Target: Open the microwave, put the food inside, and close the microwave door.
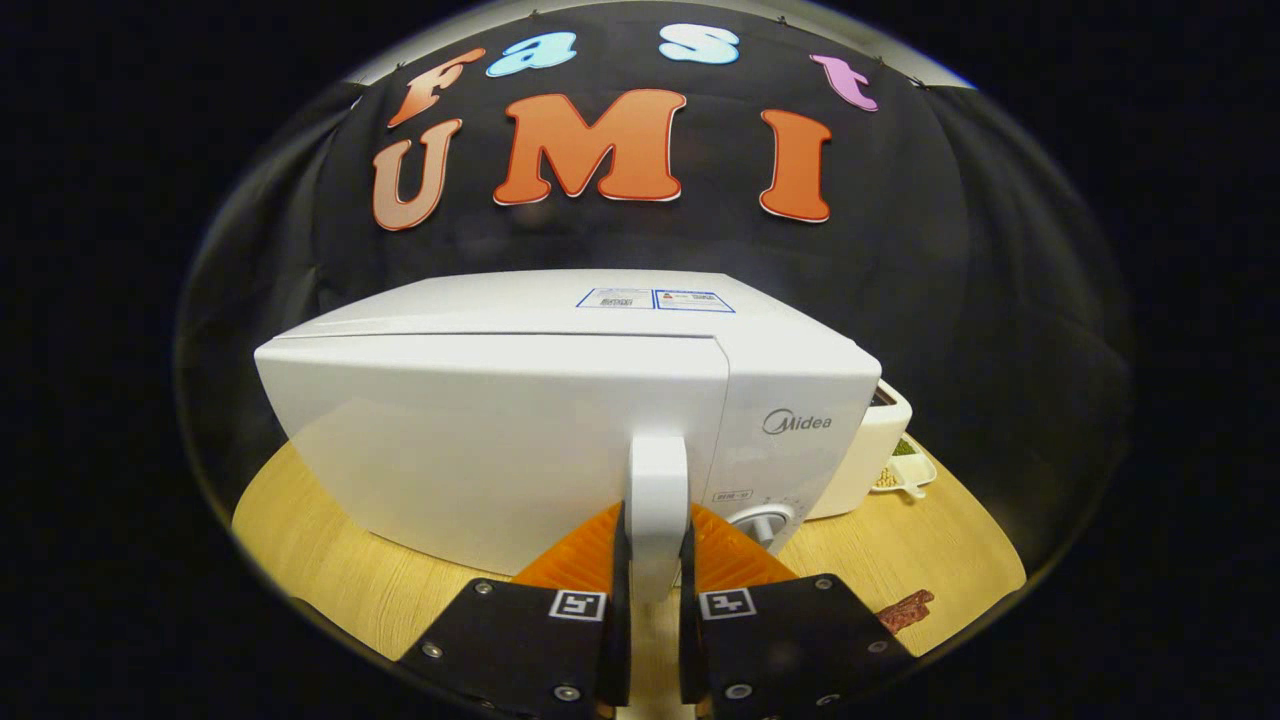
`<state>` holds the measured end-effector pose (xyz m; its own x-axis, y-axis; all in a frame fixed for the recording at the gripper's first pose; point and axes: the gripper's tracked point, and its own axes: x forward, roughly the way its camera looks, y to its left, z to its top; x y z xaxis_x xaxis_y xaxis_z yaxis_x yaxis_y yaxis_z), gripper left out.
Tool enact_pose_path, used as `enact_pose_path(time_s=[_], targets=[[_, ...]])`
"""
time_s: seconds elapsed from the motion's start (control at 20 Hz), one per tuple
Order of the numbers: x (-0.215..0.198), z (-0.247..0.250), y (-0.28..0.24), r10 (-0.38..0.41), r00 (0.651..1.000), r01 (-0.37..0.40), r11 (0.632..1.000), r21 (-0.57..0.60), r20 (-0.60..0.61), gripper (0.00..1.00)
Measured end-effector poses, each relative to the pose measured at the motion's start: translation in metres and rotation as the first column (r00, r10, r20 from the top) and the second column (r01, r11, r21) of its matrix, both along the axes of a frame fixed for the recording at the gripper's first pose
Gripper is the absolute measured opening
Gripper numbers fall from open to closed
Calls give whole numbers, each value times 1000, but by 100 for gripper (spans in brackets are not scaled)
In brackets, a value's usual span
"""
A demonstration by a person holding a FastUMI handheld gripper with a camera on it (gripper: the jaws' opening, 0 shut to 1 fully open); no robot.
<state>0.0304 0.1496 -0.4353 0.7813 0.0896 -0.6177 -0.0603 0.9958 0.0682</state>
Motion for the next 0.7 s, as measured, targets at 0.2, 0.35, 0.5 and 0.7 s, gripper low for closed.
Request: enact_pose_path(time_s=[0.2,0.35,0.5,0.7], targets=[[-5,1,0,-22,999,22,1000,9,-35,13],[-29,6,0,-35,999,34,999,-12,-42,12],[-63,21,5,7,999,-4,998,-69,39,12],[-102,30,17,54,998,-53,998,-29,22,12]])
